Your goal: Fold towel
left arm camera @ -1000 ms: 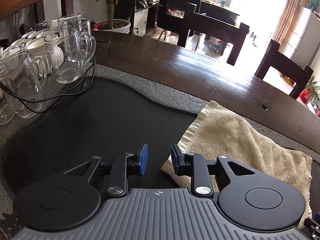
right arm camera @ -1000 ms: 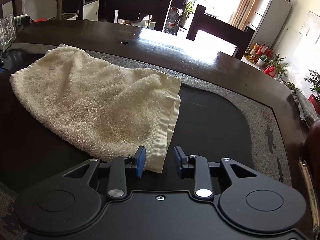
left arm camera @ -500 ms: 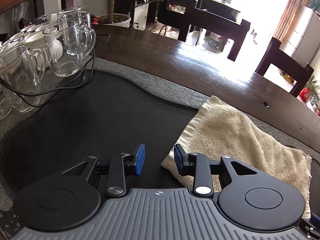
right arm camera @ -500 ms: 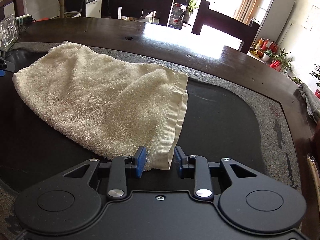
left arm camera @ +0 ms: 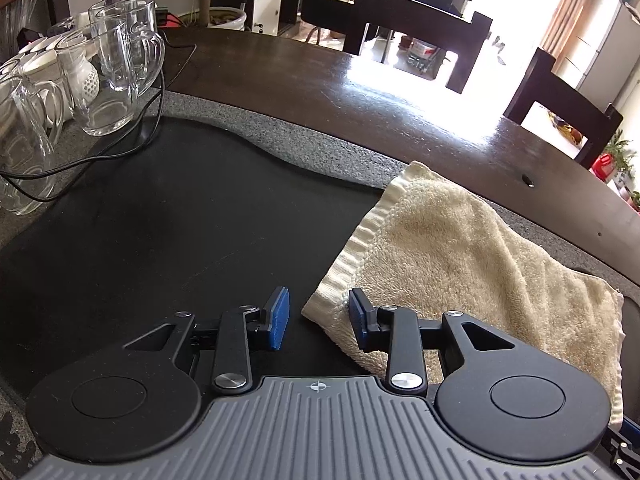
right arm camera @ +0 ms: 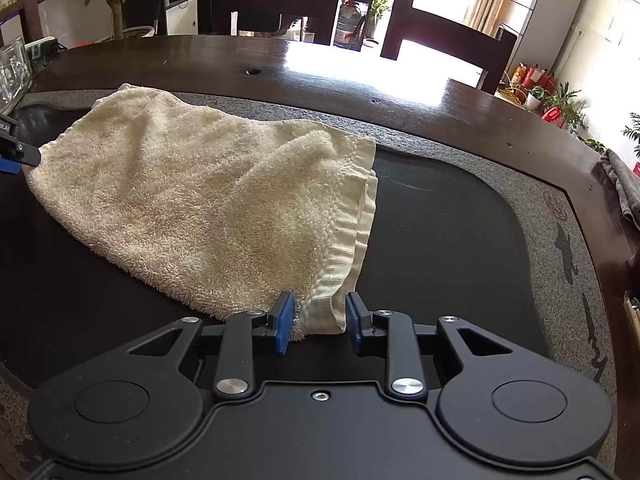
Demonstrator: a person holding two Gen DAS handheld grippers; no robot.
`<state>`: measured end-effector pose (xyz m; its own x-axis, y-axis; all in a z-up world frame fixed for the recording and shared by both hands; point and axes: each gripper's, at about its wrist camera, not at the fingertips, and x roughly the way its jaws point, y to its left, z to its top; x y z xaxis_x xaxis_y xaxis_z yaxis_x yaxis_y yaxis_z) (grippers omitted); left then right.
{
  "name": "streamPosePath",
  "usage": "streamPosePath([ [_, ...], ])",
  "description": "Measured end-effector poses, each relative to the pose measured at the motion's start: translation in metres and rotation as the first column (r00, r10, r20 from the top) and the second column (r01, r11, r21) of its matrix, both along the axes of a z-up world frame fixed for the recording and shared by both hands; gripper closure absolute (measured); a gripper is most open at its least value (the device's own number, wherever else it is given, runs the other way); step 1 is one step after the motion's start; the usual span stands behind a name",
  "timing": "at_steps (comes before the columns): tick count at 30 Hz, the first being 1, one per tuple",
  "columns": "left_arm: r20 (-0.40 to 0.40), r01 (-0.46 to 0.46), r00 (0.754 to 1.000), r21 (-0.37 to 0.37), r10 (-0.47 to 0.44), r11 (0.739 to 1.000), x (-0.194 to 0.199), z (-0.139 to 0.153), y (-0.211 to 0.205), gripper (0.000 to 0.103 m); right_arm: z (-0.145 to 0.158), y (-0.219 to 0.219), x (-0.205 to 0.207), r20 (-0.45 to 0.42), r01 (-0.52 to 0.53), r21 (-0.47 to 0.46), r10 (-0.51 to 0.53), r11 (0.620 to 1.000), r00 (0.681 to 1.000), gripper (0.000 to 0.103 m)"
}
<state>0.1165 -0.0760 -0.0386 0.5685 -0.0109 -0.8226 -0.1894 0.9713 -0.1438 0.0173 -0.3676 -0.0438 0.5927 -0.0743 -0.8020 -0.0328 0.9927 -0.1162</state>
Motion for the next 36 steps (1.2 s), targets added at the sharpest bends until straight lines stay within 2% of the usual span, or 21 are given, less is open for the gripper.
streamPosePath([
  [2, -0.011, -0.004, 1.000, -0.011, 0.004, 1.000, 0.002, -0.002, 0.002, 0.069, 0.000, 0.002, 0.000, 0.000, -0.002, -0.007, 0.002, 1.000, 1.000, 0.073],
  [4, -0.018, -0.013, 1.000, -0.015, 0.013, 1.000, 0.003, -0.004, 0.003, 0.069, 0.000, 0.002, 0.000, 0.001, -0.001, -0.009, 0.001, 1.000, 1.000, 0.080],
  [10, -0.013, -0.003, 1.000, -0.001, 0.003, 1.000, 0.006, -0.005, 0.001, 0.071, 0.000, 0.005, -0.001, 0.001, -0.005, -0.019, 0.005, 1.000, 1.000, 0.081],
  [12, -0.014, 0.013, 1.000, -0.003, -0.013, 1.000, 0.006, -0.006, 0.000, 0.085, 0.000, 0.004, -0.001, 0.000, -0.001, -0.017, 0.001, 1.000, 1.000, 0.081],
  [13, -0.013, 0.018, 1.000, -0.003, -0.018, 1.000, 0.007, -0.006, -0.001, 0.086, 0.000, 0.004, -0.001, 0.000, -0.001, -0.018, 0.001, 1.000, 1.000, 0.081],
  [15, -0.009, 0.025, 1.000, 0.004, -0.024, 1.000, 0.006, -0.006, -0.003, 0.094, 0.000, 0.004, -0.002, -0.001, 0.001, -0.021, -0.001, 1.000, 1.000, 0.081],
  [18, -0.009, 0.014, 1.000, 0.002, -0.014, 1.000, 0.004, -0.004, -0.002, 0.098, 0.000, 0.006, -0.002, 0.002, -0.005, -0.032, 0.005, 0.999, 1.000, 0.081],
  [22, -0.015, -0.038, 0.999, -0.032, 0.038, 0.999, -0.003, -0.003, 0.009, 0.099, -0.001, 0.007, -0.003, 0.008, -0.010, -0.036, 0.011, 0.999, 1.000, 0.081],
  [28, -0.002, -0.035, 0.999, -0.012, 0.035, 0.999, -0.013, 0.000, 0.013, 0.099, 0.000, 0.003, -0.002, 0.007, -0.003, -0.013, 0.004, 1.000, 1.000, 0.081],
  [30, -0.001, -0.039, 0.999, -0.009, 0.039, 0.999, -0.015, 0.000, 0.013, 0.099, -0.001, 0.001, -0.001, 0.007, 0.000, -0.007, 0.000, 1.000, 1.000, 0.078],
  [32, -0.003, -0.040, 0.999, -0.007, 0.040, 0.999, -0.016, 0.000, 0.014, 0.099, 0.000, -0.003, -0.001, 0.007, 0.015, 0.001, -0.015, 1.000, 1.000, 0.070],
  [36, -0.010, -0.029, 1.000, -0.012, 0.028, 1.000, -0.014, 0.002, 0.013, 0.099, -0.002, -0.016, 0.002, -0.007, 0.051, 0.059, -0.051, 0.997, 0.999, 0.067],
])
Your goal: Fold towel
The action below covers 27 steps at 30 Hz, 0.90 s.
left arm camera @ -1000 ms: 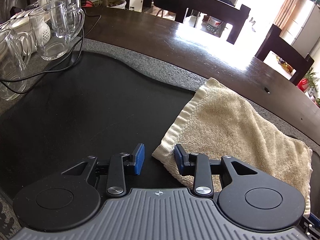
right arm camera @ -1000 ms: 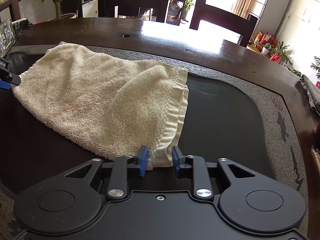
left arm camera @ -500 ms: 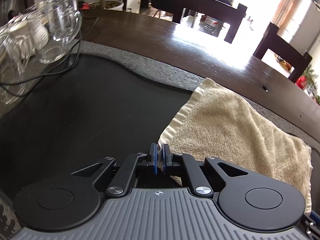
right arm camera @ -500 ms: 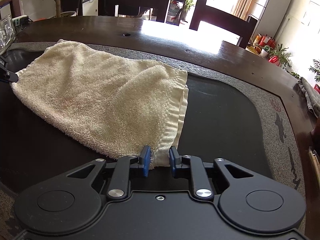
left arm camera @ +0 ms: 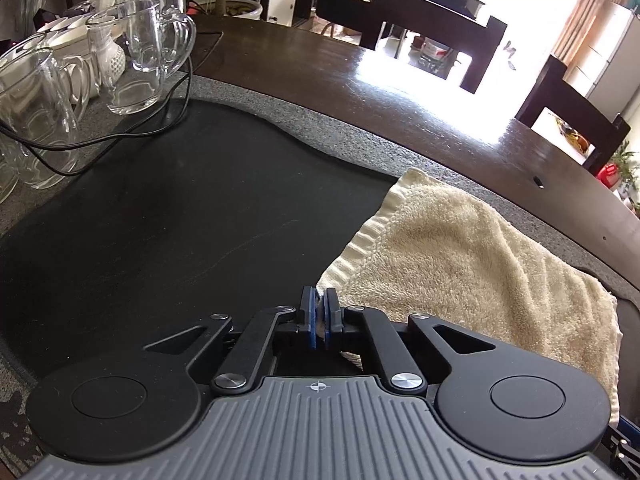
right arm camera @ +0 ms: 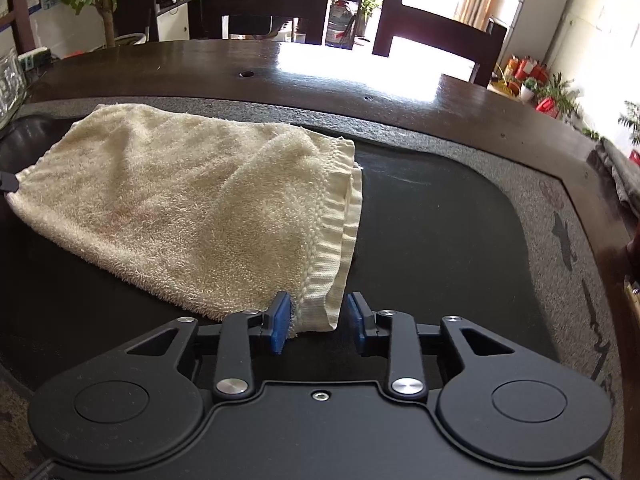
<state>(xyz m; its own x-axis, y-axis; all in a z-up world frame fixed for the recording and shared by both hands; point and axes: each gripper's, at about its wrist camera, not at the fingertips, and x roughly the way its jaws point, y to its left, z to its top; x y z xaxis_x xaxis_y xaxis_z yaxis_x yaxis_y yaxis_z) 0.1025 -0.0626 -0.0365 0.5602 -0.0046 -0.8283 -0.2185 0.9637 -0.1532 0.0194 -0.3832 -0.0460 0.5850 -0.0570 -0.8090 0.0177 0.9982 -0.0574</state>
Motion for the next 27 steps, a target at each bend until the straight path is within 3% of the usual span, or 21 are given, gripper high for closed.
streamPosePath([
  [9, -0.006, 0.015, 1.000, 0.013, -0.015, 1.000, 0.002, 0.008, -0.004, 0.097, -0.003, -0.011, 0.002, -0.011, 0.050, 0.076, -0.049, 0.996, 0.999, 0.064],
  [15, 0.026, 0.020, 0.999, 0.035, -0.021, 0.999, 0.000, 0.022, -0.007, 0.088, -0.002, -0.006, 0.001, -0.008, 0.038, 0.085, -0.038, 0.996, 0.999, 0.077],
  [18, 0.055, 0.045, 0.997, 0.048, -0.047, 0.998, -0.001, 0.031, -0.014, 0.085, -0.002, -0.008, 0.000, -0.008, 0.071, 0.111, -0.070, 0.991, 0.998, 0.076],
  [20, 0.068, 0.057, 0.996, 0.061, -0.061, 0.997, -0.001, 0.035, -0.019, 0.083, -0.002, -0.009, -0.001, -0.007, 0.079, 0.104, -0.079, 0.991, 0.997, 0.070],
  [24, 0.081, 0.086, 0.993, 0.059, -0.090, 0.995, 0.000, 0.041, -0.030, 0.080, -0.003, -0.010, -0.002, 0.002, 0.084, 0.112, -0.084, 0.990, 0.996, 0.071],
  [27, 0.085, 0.121, 0.988, 0.062, -0.126, 0.991, 0.003, 0.046, -0.042, 0.078, -0.004, -0.009, -0.004, 0.010, 0.082, 0.134, -0.084, 0.988, 0.996, 0.081],
])
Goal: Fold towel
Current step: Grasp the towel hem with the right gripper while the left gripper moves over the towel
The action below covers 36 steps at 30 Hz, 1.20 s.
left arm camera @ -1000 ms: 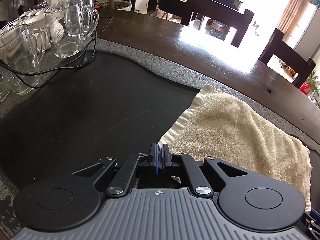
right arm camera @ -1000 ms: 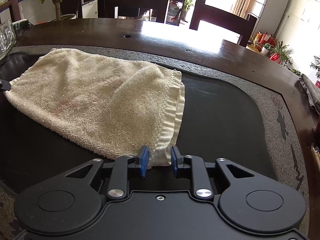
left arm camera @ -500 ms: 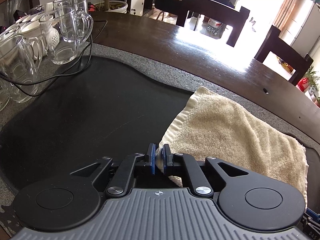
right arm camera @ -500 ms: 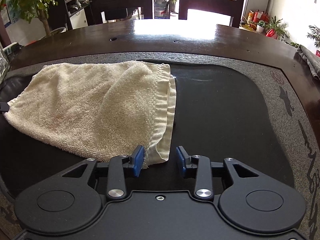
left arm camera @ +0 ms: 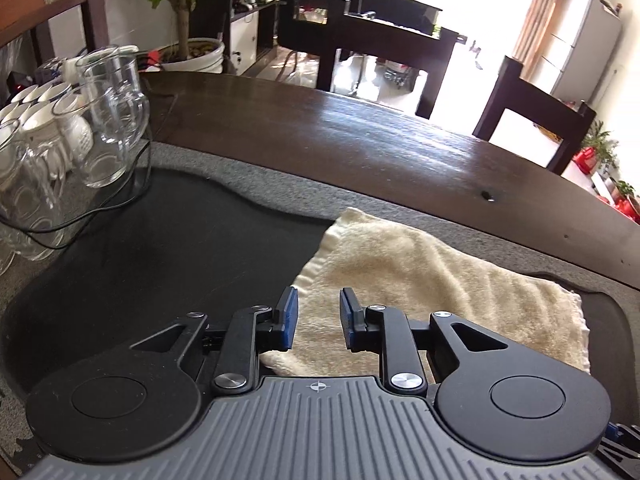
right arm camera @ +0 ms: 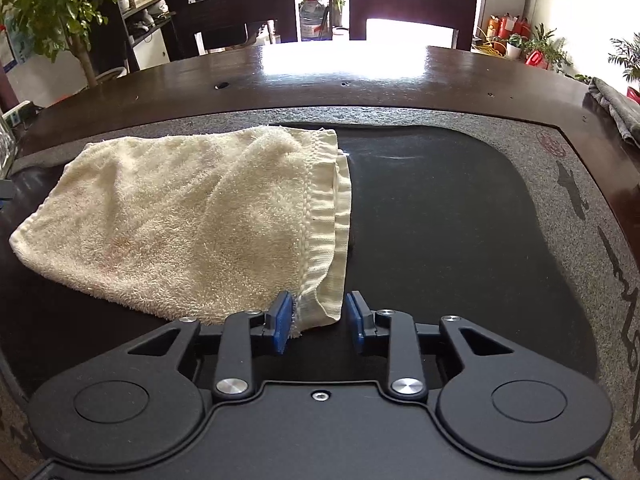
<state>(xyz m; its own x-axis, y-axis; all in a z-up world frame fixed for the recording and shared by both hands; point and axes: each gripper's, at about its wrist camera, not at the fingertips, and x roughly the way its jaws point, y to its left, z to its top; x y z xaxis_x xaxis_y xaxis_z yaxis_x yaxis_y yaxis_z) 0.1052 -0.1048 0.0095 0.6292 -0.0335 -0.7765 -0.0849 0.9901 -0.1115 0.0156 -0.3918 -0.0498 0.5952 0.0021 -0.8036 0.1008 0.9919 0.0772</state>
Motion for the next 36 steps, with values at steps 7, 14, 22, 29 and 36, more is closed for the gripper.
streamPosePath([
  [7, 0.001, 0.137, 0.991, 0.001, -0.137, 0.991, 0.009, 0.010, -0.044, 0.073, 0.000, 0.007, -0.001, 0.021, -0.028, -0.016, 0.028, 0.999, 0.999, 0.096],
  [14, -0.039, 0.296, 0.954, -0.057, -0.298, 0.953, 0.022, 0.017, -0.101, 0.069, 0.005, 0.022, -0.005, 0.067, -0.120, -0.156, 0.131, 0.981, 0.989, 0.097],
  [22, -0.120, 0.470, 0.870, -0.093, -0.478, 0.878, 0.032, 0.007, -0.177, 0.065, 0.008, 0.040, -0.012, 0.106, -0.229, -0.325, 0.276, 0.917, 0.955, 0.097],
  [29, -0.189, 0.539, 0.815, -0.098, -0.547, 0.837, 0.043, -0.001, -0.221, 0.062, 0.011, 0.042, -0.013, 0.125, -0.279, -0.372, 0.345, 0.885, 0.930, 0.097],
  [36, -0.254, 0.628, 0.749, -0.022, -0.612, 0.778, 0.048, -0.001, -0.254, 0.056, 0.014, 0.052, -0.018, 0.151, -0.341, -0.460, 0.450, 0.820, 0.880, 0.096],
])
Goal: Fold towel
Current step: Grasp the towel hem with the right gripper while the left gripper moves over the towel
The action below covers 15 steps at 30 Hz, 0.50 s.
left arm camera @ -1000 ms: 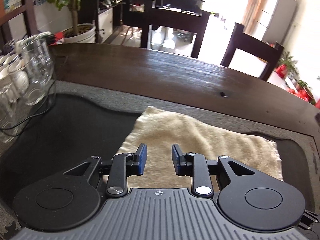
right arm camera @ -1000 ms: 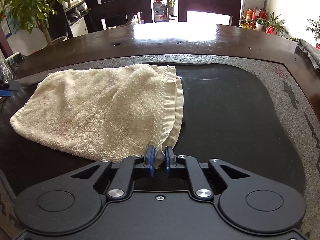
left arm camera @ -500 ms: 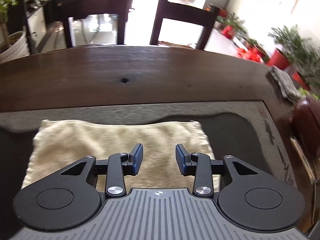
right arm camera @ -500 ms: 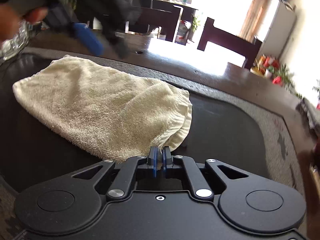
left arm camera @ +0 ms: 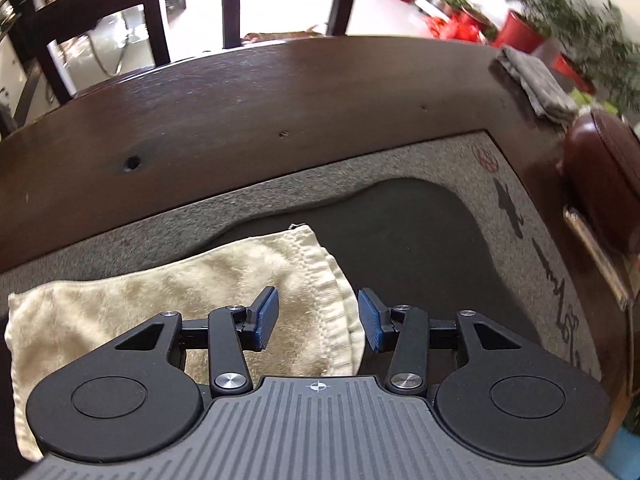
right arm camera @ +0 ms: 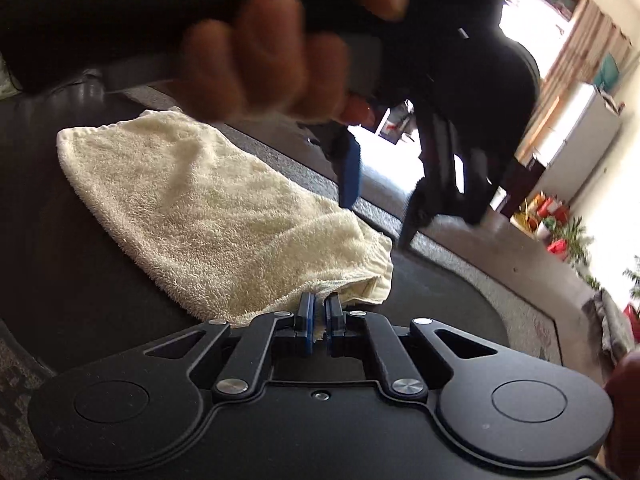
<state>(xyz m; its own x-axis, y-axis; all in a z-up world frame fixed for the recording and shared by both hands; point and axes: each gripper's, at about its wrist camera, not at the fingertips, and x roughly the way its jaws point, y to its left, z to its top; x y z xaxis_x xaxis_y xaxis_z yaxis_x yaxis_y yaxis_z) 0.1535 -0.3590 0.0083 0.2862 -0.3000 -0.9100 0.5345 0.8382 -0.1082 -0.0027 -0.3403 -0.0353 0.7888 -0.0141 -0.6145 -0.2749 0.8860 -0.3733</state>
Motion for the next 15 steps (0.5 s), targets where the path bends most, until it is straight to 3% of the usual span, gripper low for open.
streamPosePath([
  [10, 0.003, 0.102, 0.995, 0.187, -0.104, 0.977, 0.004, -0.008, -0.027, 0.055, 0.004, 0.011, -0.003, 0.046, -0.084, -0.054, 0.087, 0.995, 0.995, 0.096],
  [15, -0.003, 0.108, 0.994, 0.234, -0.111, 0.966, 0.014, -0.016, -0.030, 0.055, 0.005, 0.017, -0.005, 0.068, -0.111, -0.084, 0.116, 0.990, 0.991, 0.096],
])
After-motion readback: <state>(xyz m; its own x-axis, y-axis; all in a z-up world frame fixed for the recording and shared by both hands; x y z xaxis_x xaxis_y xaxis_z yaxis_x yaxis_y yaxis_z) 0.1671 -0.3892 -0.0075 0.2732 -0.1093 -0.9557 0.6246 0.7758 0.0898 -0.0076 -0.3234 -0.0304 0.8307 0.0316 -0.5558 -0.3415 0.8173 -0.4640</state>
